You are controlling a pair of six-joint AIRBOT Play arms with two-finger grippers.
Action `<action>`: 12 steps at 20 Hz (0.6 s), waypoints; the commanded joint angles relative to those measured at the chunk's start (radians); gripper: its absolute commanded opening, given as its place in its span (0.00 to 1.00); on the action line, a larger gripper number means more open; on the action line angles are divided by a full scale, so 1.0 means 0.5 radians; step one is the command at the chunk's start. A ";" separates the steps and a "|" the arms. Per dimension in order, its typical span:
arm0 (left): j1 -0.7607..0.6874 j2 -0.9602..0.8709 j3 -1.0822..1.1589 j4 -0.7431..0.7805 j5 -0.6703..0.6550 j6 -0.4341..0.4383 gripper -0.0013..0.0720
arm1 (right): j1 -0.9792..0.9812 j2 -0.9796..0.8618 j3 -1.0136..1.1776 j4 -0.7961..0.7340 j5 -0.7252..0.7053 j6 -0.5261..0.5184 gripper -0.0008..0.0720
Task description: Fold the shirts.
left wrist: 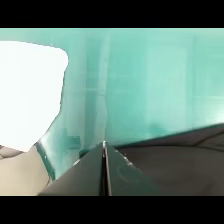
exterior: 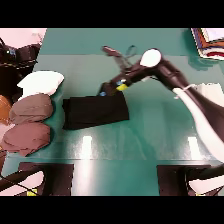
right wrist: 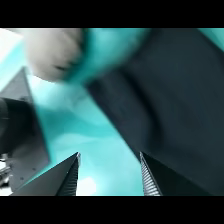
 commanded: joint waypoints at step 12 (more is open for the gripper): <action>0.008 0.007 0.000 -0.098 0.006 0.005 0.05 | -0.500 -0.264 -0.774 0.399 -0.201 0.011 0.83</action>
